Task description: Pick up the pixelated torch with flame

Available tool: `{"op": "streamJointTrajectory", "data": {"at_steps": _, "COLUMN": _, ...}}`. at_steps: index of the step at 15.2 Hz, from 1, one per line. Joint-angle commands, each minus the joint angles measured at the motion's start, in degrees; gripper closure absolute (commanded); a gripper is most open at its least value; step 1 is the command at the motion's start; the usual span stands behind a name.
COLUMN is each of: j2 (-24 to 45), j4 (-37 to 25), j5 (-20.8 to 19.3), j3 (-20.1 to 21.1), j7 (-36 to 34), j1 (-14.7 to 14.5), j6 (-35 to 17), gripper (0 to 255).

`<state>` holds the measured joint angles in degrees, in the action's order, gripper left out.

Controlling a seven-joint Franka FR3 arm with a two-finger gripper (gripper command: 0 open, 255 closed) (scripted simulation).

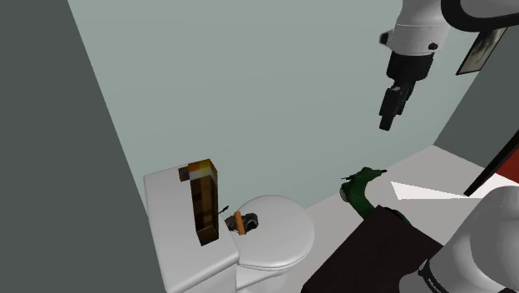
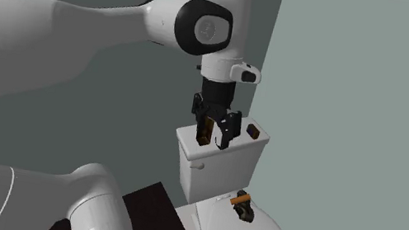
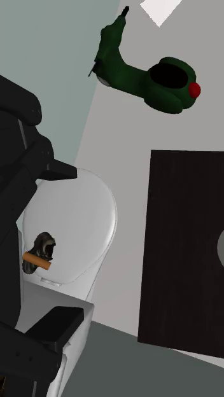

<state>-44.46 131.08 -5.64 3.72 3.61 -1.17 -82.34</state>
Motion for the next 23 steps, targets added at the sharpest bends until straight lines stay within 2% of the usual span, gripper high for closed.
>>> {"op": "streamJointTrajectory", "data": {"at_steps": 1, "j2": 0.0, "j4": 0.0, "j5": 0.0, "j3": 0.0, "j7": 0.0, "j1": 0.0, "j6": 0.0, "gripper": 0}}
{"op": "streamJointTrajectory", "data": {"at_steps": 7, "j2": 7.71, "j4": -1.29, "j5": 4.56, "j3": 4.91, "j7": -6.74, "j1": -1.27, "j6": -6.48, "gripper": 0}}
{"op": "streamJointTrajectory", "data": {"at_steps": 13, "j2": 17.08, "j4": -5.03, "j5": 7.44, "j3": 9.61, "j7": -13.11, "j1": -2.24, "j6": -12.58, "gripper": 0}}
{"op": "streamJointTrajectory", "data": {"at_steps": 18, "j2": 25.92, "j4": -10.05, "j5": 8.24, "j3": 13.29, "j7": -18.4, "j1": -2.85, "j6": -16.93, "gripper": 0}}
{"op": "streamJointTrajectory", "data": {"at_steps": 23, "j2": 35.6, "j4": -16.82, "j5": 7.37, "j3": 16.58, "j7": -23.85, "j1": -3.62, "j6": -20.27, "gripper": 0}}
